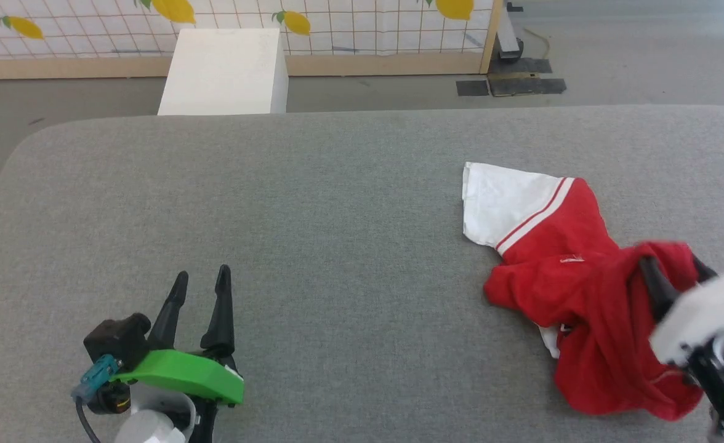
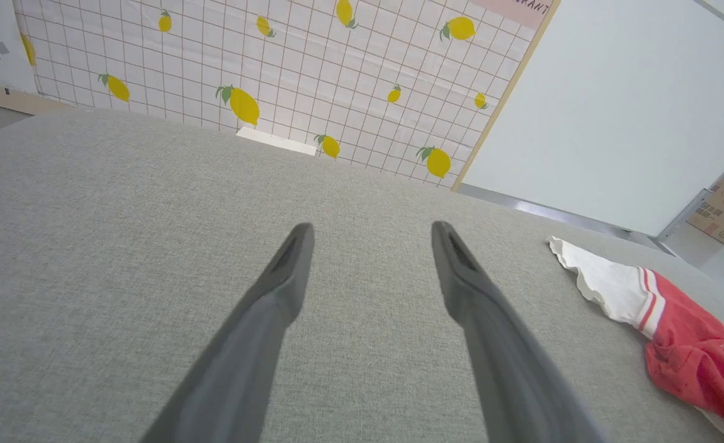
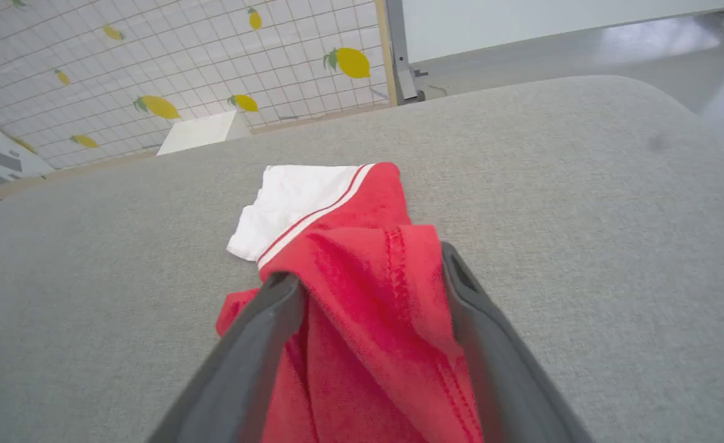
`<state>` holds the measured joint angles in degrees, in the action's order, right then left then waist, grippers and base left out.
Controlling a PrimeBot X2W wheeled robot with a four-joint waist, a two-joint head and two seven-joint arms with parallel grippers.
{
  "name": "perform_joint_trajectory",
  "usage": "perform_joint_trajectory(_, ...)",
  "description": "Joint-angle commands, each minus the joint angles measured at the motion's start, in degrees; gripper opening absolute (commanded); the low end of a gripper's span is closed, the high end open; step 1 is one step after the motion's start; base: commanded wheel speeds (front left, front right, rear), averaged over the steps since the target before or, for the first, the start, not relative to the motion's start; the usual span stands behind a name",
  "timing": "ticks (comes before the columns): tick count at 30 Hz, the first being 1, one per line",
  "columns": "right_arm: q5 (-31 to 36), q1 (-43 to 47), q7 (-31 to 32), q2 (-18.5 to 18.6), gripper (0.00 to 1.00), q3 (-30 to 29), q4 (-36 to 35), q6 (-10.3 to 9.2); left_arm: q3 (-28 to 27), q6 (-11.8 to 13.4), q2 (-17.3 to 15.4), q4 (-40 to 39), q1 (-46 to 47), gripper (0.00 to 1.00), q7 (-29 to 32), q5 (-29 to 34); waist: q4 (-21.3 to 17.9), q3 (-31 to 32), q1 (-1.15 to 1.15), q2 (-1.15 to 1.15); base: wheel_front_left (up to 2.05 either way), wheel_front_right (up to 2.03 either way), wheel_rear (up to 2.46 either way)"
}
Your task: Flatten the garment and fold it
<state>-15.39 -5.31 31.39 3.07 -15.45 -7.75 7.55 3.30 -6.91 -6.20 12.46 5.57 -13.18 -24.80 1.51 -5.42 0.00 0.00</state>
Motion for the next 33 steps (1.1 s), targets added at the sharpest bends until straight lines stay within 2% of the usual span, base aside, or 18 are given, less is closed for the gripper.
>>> perform_joint_trajectory(1, 1.57, -2.94, 1.9, -0.19, 1.0, 2.31, 0.33, -0.06, 0.15, 0.38, -0.46, -0.45, -0.16, 1.0, 0.11, -0.63, 0.47, -0.66, 0.0, 0.0, 0.0, 0.0, 0.0)
perform_joint_trajectory(6, 6.39, -11.91, 8.58, -0.1, 1.0, 11.44, 5.94, -0.06, 0.34, 0.44, -0.45, -1.56, 0.66, 1.0, 0.09, -0.91, 2.19, -3.38, 0.0, 0.0, 0.0, 0.0, 0.0)
perform_joint_trajectory(10, 9.7, -19.39, 13.27, 1.14, 1.0, 17.51, 13.8, -0.06, 0.46, 0.35, -0.55, -1.84, 1.85, 1.0, 0.03, -1.39, 4.27, -6.26, 0.0, 0.0, 0.0, 0.0, 0.0)
perform_joint_trajectory(15, 10.08, -24.88, 19.73, 2.89, 1.0, 21.82, 21.73, -0.06, 0.34, 0.22, -0.89, -1.58, 2.93, 1.0, -0.31, -2.01, 6.47, -8.52, 0.0, 0.0, 0.0, 0.0, 0.0)
perform_joint_trajectory(21, 12.02, -28.32, 19.47, 5.31, 1.0, 24.94, 26.7, -0.06, -0.02, 0.12, -1.28, -1.19, 3.25, 1.0, -0.75, -2.51, 6.86, -9.86, 0.0, 0.0, 0.0, 0.0, 0.0)
perform_joint_trajectory(33, 14.05, -30.46, 15.55, 3.06, 1.0, 28.14, 37.08, -0.06, 1.15, -0.16, -1.44, -0.2, 5.05, 1.0, -1.23, -3.3, 7.66, -12.03, 0.0, 0.0, 0.0, 0.0, 0.0)
